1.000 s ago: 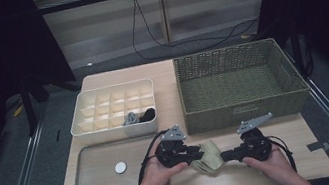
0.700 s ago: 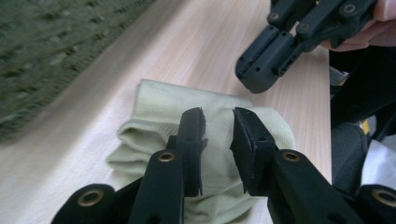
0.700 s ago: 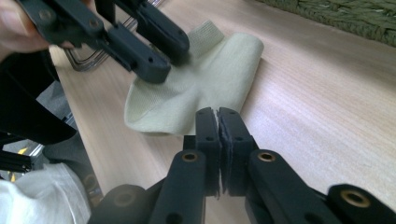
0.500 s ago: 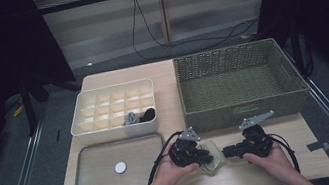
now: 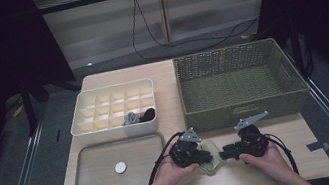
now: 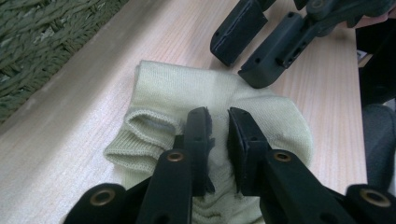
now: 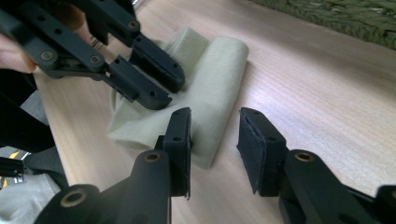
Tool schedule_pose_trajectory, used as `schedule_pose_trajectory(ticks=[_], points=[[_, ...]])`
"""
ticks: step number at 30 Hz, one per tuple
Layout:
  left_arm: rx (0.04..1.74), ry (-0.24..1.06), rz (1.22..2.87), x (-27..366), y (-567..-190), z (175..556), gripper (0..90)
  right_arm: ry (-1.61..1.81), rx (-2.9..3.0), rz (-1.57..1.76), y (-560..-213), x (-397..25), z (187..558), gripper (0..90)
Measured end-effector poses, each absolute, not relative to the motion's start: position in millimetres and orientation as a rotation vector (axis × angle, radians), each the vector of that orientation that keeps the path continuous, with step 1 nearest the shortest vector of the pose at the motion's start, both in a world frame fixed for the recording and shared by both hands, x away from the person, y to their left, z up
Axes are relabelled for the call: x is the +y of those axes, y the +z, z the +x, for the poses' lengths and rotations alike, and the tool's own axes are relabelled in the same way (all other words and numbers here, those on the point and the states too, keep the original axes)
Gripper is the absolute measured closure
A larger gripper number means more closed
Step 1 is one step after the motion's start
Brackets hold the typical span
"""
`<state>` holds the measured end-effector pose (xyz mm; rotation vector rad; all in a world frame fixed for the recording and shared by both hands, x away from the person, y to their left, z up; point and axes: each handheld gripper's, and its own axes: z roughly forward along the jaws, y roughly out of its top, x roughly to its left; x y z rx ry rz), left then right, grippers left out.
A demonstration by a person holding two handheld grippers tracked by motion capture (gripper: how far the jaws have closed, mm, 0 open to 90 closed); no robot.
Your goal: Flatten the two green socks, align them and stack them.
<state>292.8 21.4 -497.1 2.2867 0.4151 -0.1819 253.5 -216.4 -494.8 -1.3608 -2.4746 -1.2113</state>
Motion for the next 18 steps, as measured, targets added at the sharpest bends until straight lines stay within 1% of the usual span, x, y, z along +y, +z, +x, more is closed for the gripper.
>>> schedule_pose_trajectory(ticks=[6, 9, 12, 15, 18], points=[[0.409, -0.179, 2.285, 22.0, -497.8, 292.5, 78.7, -1.173, -2.498, -1.338, -497.4, -209.1, 255.3, 67.1], [0.417, -0.173, 2.259, 21.6, -499.9, 291.6, 78.9, -1.168, -2.499, -1.308, -498.2, -206.6, 257.4, 71.8], [0.416, -0.178, 2.271, 22.0, -499.2, 292.1, 79.1, -1.163, -2.496, -1.302, -498.7, -205.7, 259.2, 75.8], [0.412, -0.171, 2.281, 21.8, -498.6, 291.9, 79.6, -1.184, -2.459, -1.305, -498.8, -208.2, 260.1, 82.4], [0.402, -0.149, 2.284, 21.0, -498.4, 289.8, 79.6, -1.243, -2.441, -1.286, -495.0, -208.2, 257.8, 84.7]])
